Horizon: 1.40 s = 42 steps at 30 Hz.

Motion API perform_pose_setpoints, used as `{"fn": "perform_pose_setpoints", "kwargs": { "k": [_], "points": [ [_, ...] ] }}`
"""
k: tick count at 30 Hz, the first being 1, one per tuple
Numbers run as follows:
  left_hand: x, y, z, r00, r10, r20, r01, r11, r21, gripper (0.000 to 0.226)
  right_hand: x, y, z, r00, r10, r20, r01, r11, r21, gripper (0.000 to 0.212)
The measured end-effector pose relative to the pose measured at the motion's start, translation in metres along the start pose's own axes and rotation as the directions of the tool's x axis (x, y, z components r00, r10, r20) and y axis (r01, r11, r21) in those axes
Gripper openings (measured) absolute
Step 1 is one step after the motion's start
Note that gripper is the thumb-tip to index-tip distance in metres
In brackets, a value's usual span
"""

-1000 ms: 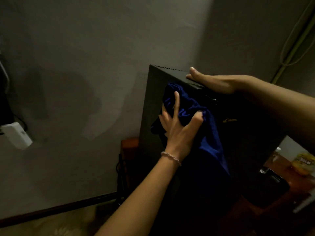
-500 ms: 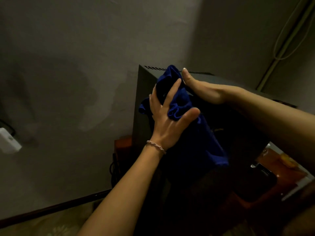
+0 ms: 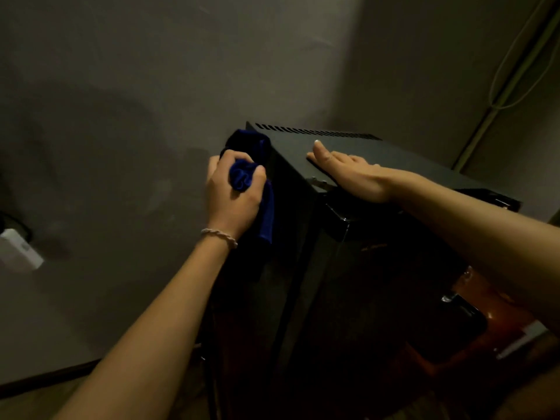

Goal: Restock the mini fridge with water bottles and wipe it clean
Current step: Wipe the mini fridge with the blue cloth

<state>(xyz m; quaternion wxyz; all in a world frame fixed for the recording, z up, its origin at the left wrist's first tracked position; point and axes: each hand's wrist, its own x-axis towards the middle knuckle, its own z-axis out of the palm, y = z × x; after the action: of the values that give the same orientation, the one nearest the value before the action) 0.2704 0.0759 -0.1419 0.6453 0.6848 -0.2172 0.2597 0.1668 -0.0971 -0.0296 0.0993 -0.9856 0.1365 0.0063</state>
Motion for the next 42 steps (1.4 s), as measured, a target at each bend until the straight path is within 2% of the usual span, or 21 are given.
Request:
{"fn": "perform_pose_setpoints", "kwargs": {
  "k": [4, 9, 12, 14, 17, 21, 24, 26, 31, 34, 38, 42],
  "points": [
    [-0.026, 0.025, 0.028, 0.985, -0.155, 0.072, 0.165, 0.975, -0.151, 0.016, -0.009, -0.007, -0.002, 1.000, -0.003, 0.020, 0.003, 1.000, -0.020, 0.093],
    [-0.060, 0.035, 0.035, 0.951, -0.172, 0.256, 0.226, 0.954, -0.197, 0.059, -0.013, -0.011, -0.004, 0.999, 0.021, 0.043, -0.020, 1.000, -0.024, 0.076],
    [-0.083, 0.023, 0.026, 0.881, -0.230, 0.414, 0.316, 0.937, -0.151, 0.072, -0.012, -0.010, -0.004, 0.999, 0.013, 0.035, -0.011, 0.999, -0.045, 0.077],
    [-0.096, 0.022, 0.025, 0.862, -0.224, 0.454, 0.312, 0.942, -0.127, 0.081, -0.012, -0.008, -0.003, 0.999, 0.005, 0.046, -0.003, 0.999, -0.039, 0.084],
    [-0.092, 0.023, 0.033, 0.894, -0.212, 0.396, 0.281, 0.951, -0.126, 0.079, -0.010, -0.007, -0.003, 0.999, -0.006, 0.046, 0.007, 0.999, -0.036, 0.095],
    [-0.058, 0.011, 0.050, 0.911, -0.256, 0.322, 0.314, 0.939, -0.143, 0.081, -0.006, -0.005, 0.000, 1.000, -0.018, 0.020, 0.019, 0.999, -0.038, 0.095],
    [-0.018, -0.012, 0.062, 0.928, -0.231, 0.291, 0.274, 0.954, -0.118, 0.084, -0.003, -0.002, 0.003, 0.999, -0.031, 0.014, 0.032, 0.998, -0.054, 0.094],
    [0.010, -0.027, 0.070, 0.922, -0.255, 0.292, 0.289, 0.954, -0.081, 0.082, -0.002, -0.001, 0.003, 0.999, -0.030, 0.008, 0.031, 0.997, -0.067, 0.091],
    [0.051, -0.062, 0.083, 0.879, -0.341, 0.332, 0.378, 0.925, -0.049, 0.053, -0.003, -0.001, 0.004, 0.999, -0.038, -0.008, 0.038, 0.997, -0.074, 0.085],
    [0.048, -0.060, 0.084, 0.873, -0.361, 0.328, 0.407, 0.910, -0.084, 0.053, -0.004, -0.002, 0.004, 0.999, -0.030, -0.016, 0.029, 0.998, -0.064, 0.083],
    [0.012, -0.037, 0.074, 0.933, -0.260, 0.247, 0.309, 0.933, -0.186, 0.068, -0.004, -0.003, 0.003, 1.000, -0.021, -0.022, 0.020, 0.998, -0.062, 0.084],
    [-0.054, 0.017, 0.052, 0.964, -0.047, 0.263, 0.109, 0.968, -0.224, 0.060, -0.004, -0.004, 0.004, 0.999, -0.018, -0.033, 0.015, 0.997, -0.071, 0.084]
  ]
}}
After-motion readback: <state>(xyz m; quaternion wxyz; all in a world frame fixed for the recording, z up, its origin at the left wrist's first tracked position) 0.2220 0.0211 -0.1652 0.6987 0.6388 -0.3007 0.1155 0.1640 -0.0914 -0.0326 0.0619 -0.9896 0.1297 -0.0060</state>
